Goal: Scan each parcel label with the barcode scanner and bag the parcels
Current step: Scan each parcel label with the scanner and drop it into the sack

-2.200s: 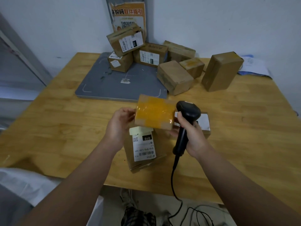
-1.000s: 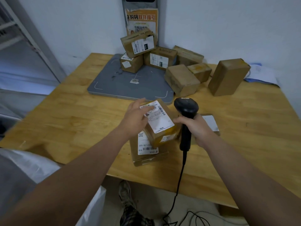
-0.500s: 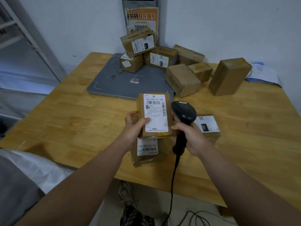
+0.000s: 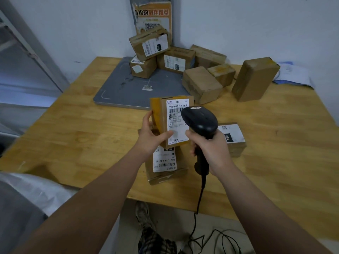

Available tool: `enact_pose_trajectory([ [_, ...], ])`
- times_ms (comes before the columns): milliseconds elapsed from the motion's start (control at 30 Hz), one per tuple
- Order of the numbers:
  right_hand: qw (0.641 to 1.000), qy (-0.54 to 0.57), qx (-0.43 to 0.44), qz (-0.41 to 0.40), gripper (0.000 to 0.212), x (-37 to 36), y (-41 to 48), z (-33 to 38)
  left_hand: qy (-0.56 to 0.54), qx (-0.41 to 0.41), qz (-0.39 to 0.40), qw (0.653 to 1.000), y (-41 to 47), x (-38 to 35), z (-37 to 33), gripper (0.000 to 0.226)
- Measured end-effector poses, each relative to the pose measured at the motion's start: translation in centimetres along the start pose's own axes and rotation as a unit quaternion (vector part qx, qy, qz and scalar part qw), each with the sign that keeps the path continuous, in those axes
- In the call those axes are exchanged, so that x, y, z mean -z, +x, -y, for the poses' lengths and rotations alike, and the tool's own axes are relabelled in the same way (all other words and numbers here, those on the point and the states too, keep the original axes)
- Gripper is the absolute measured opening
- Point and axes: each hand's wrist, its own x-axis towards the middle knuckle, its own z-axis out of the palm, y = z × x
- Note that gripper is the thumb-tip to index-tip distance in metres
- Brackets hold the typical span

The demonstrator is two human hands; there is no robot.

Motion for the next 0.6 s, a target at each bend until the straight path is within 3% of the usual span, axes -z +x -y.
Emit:
enact_pose_trajectory([
  [200, 0.999, -0.026, 0.008, -0.038, 0.022, 0.1, -0.9, -0.1, 0.003, 0.009, -0.006, 1.000, 0.1, -0.3, 0.0, 0.093],
  [333, 0.994, -0.082, 0.013, -0.070, 0.034, 0.0, -1.0, -0.2, 0.005, 0.014, -0.018, 1.000, 0.1, -0.3, 0.1, 0.094],
  [600, 0.990, -0.127, 0.003, -0.066, 0.037, -0.8, -1.3, -0.2, 0.004, 0.017, -0.024, 1.000, -0.2, -0.2, 0.1, 0.092],
])
